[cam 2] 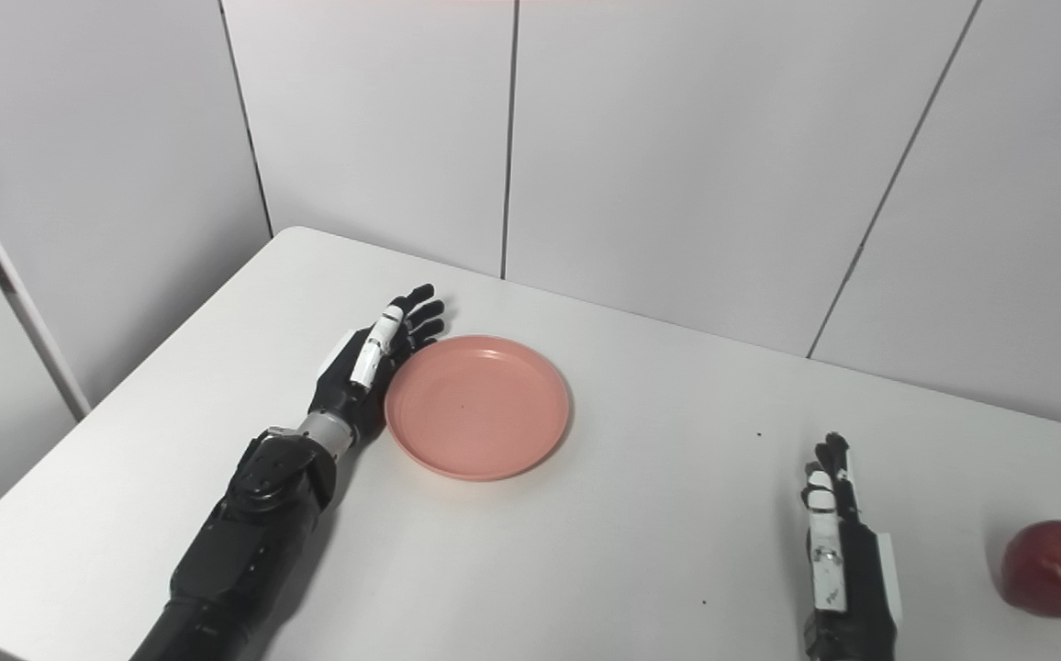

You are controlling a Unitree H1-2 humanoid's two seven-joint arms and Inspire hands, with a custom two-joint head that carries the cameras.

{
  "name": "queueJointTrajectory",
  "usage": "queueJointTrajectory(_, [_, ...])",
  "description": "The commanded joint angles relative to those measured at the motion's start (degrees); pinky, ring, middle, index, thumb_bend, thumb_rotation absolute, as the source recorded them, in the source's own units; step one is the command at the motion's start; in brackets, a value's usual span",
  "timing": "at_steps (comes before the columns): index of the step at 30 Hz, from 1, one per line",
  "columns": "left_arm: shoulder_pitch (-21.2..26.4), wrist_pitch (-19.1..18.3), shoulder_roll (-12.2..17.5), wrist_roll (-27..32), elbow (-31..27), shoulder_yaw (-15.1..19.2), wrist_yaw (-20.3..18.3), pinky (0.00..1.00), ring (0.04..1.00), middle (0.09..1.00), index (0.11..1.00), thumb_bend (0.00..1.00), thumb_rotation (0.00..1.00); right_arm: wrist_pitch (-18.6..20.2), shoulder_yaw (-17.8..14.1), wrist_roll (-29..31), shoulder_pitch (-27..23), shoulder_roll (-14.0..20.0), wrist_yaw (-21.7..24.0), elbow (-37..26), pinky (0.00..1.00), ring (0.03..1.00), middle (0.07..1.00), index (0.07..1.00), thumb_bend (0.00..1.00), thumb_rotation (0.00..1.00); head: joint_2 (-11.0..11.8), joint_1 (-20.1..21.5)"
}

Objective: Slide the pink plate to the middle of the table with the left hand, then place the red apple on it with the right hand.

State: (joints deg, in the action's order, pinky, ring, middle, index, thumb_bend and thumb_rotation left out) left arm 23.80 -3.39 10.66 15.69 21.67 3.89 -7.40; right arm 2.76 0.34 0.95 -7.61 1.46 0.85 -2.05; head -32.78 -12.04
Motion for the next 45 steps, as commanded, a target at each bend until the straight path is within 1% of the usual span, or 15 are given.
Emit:
queueJointTrajectory(1, [0.9,-1.5,-1.3,-0.8,1.0,-1.7,-2.3,0.94,0.939,0.933,0.909,0.34,1.0,0.4,-0.1,-0.3,-1.0,-0.4,-0.4,-2.2,1.0,0.981,0.983,0.988,0.16,1.0,-0.1,0.1])
queueJointTrajectory(3, [0.8,-2.3,-1.4,-0.9,0.6,-2.0,-2.4,0.93,0.935,0.927,0.905,0.35,1.0,0.2,0.0,-0.2,-1.0,-0.4,-0.3,-2.1,1.0,0.981,0.985,0.99,0.17,1.0,-0.3,0.4])
queueJointTrajectory(7, [0.9,-2.0,-1.8,-0.4,1.3,-2.1,-3.2,0.91,0.926,0.92,0.898,0.35,1.0,0.3,-0.1,0.3,-1.1,-0.7,0.0,-2.1,1.0,0.984,0.989,0.996,0.18,1.0,-0.6,1.1])
queueJointTrajectory(11, [0.9,-2.0,-2.1,-1.3,1.4,-2.8,-3.5,0.92,0.924,0.921,0.901,0.35,1.0,0.4,0.1,-0.8,-1.1,-0.9,-0.5,-2.2,1.0,0.974,0.983,0.99,0.17,1.0,-0.9,1.5])
queueJointTrajectory(15, [0.6,-3.7,-3.0,0.2,0.5,-2.7,-4.7,0.93,0.938,0.933,0.913,0.34,1.0,1.1,0.1,-1.5,-1.1,-1.3,-1.1,-2.7,0.99,0.963,0.976,0.983,0.17,1.0,-1.3,2.3])
queueJointTrajectory(19, [0.1,-3.9,-3.7,-0.1,-0.2,-3.2,-5.1,0.92,0.936,0.927,0.905,0.35,1.0,1.7,0.5,-2.1,-1.0,-1.5,-1.3,-3.4,0.99,0.964,0.973,0.979,0.18,1.0,-1.8,3.1])
queueJointTrajectory(25, [-0.6,-6.7,-4.8,-1.1,-3.3,-4.3,-4.4,0.91,0.926,0.921,0.902,0.34,1.0,3.1,0.8,-2.9,-0.9,-1.9,-1.7,-4.3,1.0,0.971,0.977,0.982,0.19,1.0,-2.3,3.8])
queueJointTrajectory(31, [-1.1,-9.0,-6.6,-2.4,-5.5,-5.6,-4.2,0.91,0.921,0.917,0.898,0.33,1.0,3.3,1.0,-3.5,-1.0,-2.2,-2.2,-4.6,1.0,0.968,0.972,0.978,0.18,1.0,-2.8,4.5])
queueJointTrajectory(38, [-1.5,-9.7,-8.1,-3.9,-6.2,-7.2,-4.1,0.9,0.912,0.908,0.885,0.33,1.0,3.8,0.7,-2.9,-1.2,-2.6,-2.1,-4.9,1.0,0.964,0.971,0.978,0.18,1.0,-3.4,5.2])
queueJointTrajectory(41, [-1.8,-10.1,-8.7,-4.2,-6.7,-7.6,-3.9,0.91,0.912,0.907,0.886,0.33,1.0,3.3,0.7,-3.0,-1.4,-2.7,-2.1,-4.7,0.99,0.962,0.97,0.974,0.18,1.0,-3.6,5.5])
queueJointTrajectory(43, [-2.0,-10.1,-9.0,-4.4,-6.9,-7.8,-3.8,0.91,0.912,0.908,0.888,0.33,1.0,3.0,0.8,-3.2,-1.4,-2.7,-2.2,-4.5,0.98,0.96,0.968,0.973,0.18,1.0,-3.7,5.7])
queueJointTrajectory(45, [-2.2,-9.7,-9.2,-4.6,-7.1,-8.4,-4.1,0.91,0.918,0.916,0.9,0.35,1.0,3.6,0.8,-3.2,-1.4,-3.0,-2.4,-4.8,0.99,0.96,0.968,0.972,0.18,1.0,-3.8,6.0])
